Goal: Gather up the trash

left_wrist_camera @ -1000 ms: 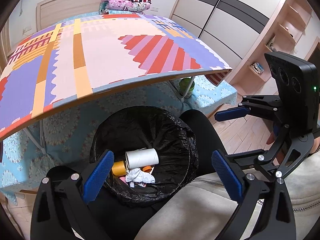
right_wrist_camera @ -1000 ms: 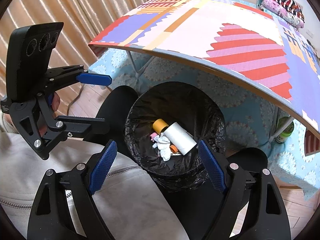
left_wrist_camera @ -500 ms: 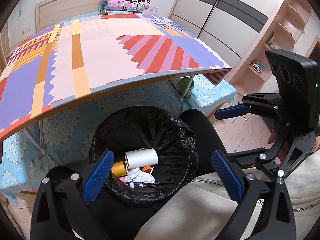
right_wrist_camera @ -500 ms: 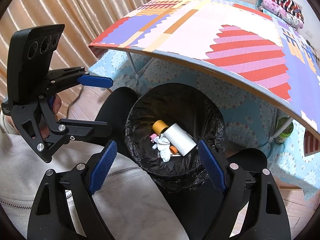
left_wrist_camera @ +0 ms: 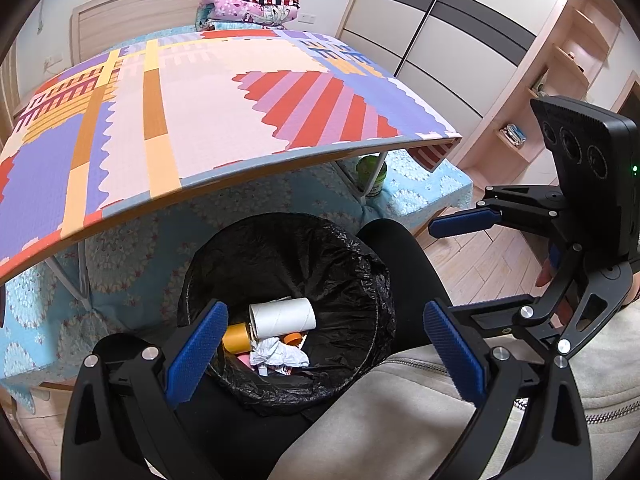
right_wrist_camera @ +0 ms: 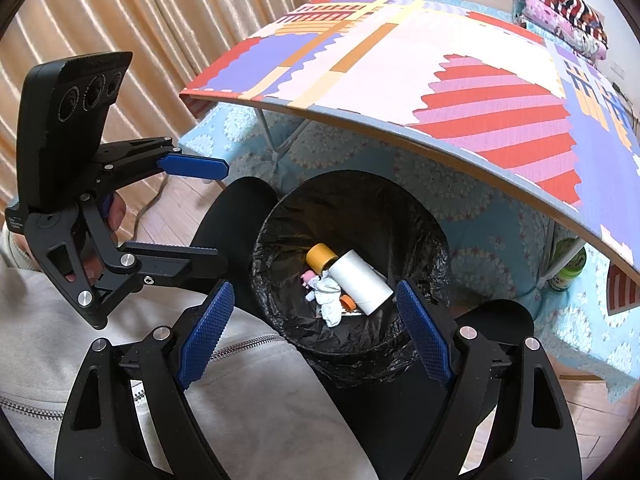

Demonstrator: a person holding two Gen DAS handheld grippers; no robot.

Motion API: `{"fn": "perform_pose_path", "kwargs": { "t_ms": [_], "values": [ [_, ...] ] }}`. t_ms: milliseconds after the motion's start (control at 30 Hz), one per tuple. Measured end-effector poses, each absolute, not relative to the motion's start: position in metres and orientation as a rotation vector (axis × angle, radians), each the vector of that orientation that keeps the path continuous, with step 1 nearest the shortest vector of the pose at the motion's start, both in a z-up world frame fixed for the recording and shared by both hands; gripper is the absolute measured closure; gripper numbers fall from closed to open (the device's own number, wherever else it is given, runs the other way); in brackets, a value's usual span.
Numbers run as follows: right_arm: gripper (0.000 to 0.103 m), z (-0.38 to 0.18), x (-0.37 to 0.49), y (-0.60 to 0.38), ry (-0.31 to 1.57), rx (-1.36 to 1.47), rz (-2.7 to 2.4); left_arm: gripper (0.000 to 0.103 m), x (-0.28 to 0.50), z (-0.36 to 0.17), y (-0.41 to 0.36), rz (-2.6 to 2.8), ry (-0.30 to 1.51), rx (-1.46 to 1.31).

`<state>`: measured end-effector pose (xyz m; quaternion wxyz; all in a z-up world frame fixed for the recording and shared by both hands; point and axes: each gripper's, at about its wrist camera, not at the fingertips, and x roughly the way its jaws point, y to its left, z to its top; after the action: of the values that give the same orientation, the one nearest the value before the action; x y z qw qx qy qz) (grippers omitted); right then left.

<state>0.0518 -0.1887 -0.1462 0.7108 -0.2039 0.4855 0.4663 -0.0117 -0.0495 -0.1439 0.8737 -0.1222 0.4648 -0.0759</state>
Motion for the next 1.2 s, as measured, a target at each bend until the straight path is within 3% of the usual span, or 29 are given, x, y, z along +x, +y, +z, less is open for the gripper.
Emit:
{"fn": "perform_pose_path", "kwargs": {
  "t_ms": [1200],
  "values": [
    [0.020, -0.1431, 0.0514, -0.1887, 1.064, -0.453, 1.033, 0.008, -0.0126, -0.1422, -0.0512, -0.164, 0.960, -0.259]
  ]
}}
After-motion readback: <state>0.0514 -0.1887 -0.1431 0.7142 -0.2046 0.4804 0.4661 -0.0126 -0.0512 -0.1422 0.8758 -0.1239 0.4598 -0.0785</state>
